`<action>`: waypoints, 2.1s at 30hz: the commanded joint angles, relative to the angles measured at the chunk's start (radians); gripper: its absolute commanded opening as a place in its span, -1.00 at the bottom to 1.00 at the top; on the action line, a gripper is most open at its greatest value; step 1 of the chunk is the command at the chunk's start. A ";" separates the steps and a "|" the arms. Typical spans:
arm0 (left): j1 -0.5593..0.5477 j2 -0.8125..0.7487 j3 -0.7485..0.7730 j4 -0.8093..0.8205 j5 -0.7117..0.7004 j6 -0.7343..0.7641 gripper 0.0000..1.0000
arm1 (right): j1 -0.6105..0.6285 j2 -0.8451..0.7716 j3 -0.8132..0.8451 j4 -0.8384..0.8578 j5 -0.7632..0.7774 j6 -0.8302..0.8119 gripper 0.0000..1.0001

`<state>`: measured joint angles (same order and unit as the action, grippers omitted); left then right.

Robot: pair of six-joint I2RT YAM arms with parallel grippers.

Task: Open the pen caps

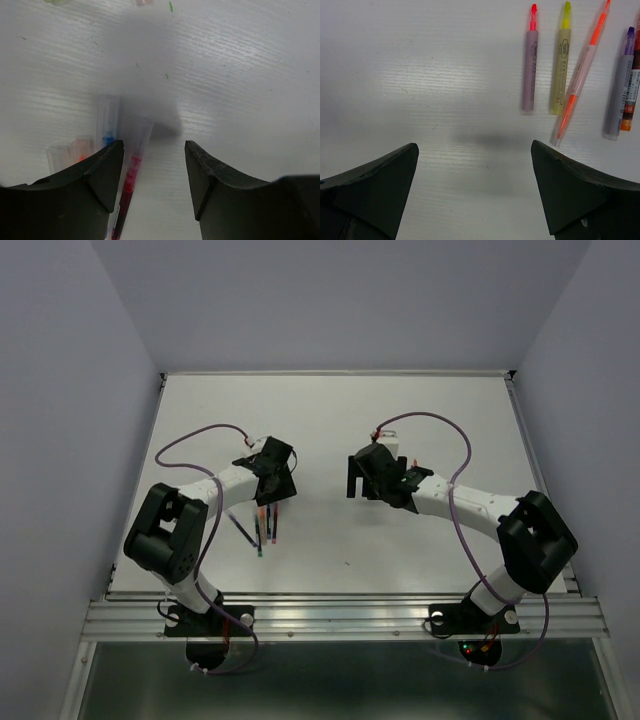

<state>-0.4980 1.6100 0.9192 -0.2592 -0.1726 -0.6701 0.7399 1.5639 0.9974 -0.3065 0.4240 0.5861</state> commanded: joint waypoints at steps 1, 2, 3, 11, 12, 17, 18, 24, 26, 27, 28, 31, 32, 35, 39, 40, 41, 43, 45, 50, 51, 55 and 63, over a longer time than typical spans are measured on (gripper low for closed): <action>-0.005 0.019 0.032 -0.008 -0.030 -0.005 0.25 | -0.010 -0.027 -0.013 0.017 0.027 -0.006 1.00; -0.005 0.021 0.033 -0.008 -0.030 -0.005 0.25 | -0.010 -0.027 -0.013 0.015 0.027 -0.006 1.00; -0.005 0.025 0.033 -0.008 -0.031 -0.006 0.25 | -0.010 -0.028 -0.014 0.015 0.025 -0.006 1.00; -0.005 0.028 0.015 -0.012 -0.031 -0.003 -0.23 | -0.010 -0.034 -0.020 0.015 0.030 -0.002 1.00; -0.005 0.030 0.014 -0.011 -0.028 -0.003 -0.31 | -0.010 -0.033 -0.020 0.015 0.030 0.000 1.00; -0.005 0.025 0.007 -0.011 -0.028 -0.005 -0.66 | -0.019 -0.034 -0.020 0.017 0.030 0.000 1.00; -0.005 0.024 0.009 -0.012 -0.027 -0.002 -0.70 | -0.019 -0.034 -0.019 0.015 0.030 0.000 1.00; -0.005 0.030 0.020 -0.011 -0.027 0.015 -1.00 | -0.019 -0.036 -0.019 0.015 0.030 0.000 1.00; -0.005 0.031 0.027 -0.003 -0.021 0.026 -1.00 | -0.019 -0.039 -0.016 0.017 0.030 -0.008 1.00; -0.005 0.031 0.029 0.003 -0.009 0.030 -1.00 | -0.019 -0.042 -0.011 0.017 0.030 -0.012 1.00; -0.005 0.028 0.033 0.011 -0.004 0.033 -1.00 | -0.019 -0.045 -0.009 0.015 0.029 -0.017 1.00; -0.005 -0.007 0.038 0.043 0.025 0.037 -1.00 | -0.019 -0.057 -0.002 0.023 -0.011 -0.052 1.00; -0.005 -0.019 0.037 0.052 0.031 0.037 -1.00 | -0.019 -0.062 -0.003 0.032 -0.036 -0.071 1.00; -0.005 -0.076 0.027 0.095 0.057 0.030 -1.00 | -0.019 -0.085 -0.038 0.110 -0.181 -0.149 1.00; -0.005 -0.119 0.036 0.101 0.059 0.006 -1.00 | -0.019 -0.097 -0.078 0.240 -0.517 -0.271 1.00; -0.005 -0.122 0.038 0.103 0.059 0.003 -1.00 | -0.019 -0.093 -0.082 0.256 -0.571 -0.279 1.00; -0.005 -0.121 0.044 0.101 0.055 0.001 -1.00 | -0.019 -0.079 -0.082 0.265 -0.606 -0.279 1.00; -0.005 -0.113 0.052 0.084 0.050 0.000 -1.00 | -0.019 -0.070 -0.077 0.273 -0.599 -0.272 1.00; -0.005 -0.111 0.052 0.084 0.050 -0.008 -1.00 | -0.019 -0.064 -0.072 0.274 -0.585 -0.285 1.00; -0.005 -0.131 0.060 0.103 0.068 -0.061 -1.00 | 0.021 -0.042 -0.057 0.340 -0.662 -0.315 1.00; -0.005 -0.140 0.056 0.115 0.085 -0.069 -1.00 | 0.021 -0.038 -0.059 0.362 -0.668 -0.313 1.00; -0.005 -0.164 0.058 0.138 0.079 -0.085 -1.00 | 0.030 0.056 0.007 0.353 -0.570 -0.284 1.00; -0.005 -0.079 0.136 0.078 0.058 -0.037 -0.88 | 0.041 0.069 0.057 0.310 -0.401 -0.229 1.00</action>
<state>-0.4980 1.4975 0.9695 -0.1650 -0.0986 -0.7391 0.7731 1.6817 1.0336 -0.0170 -0.0937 0.3248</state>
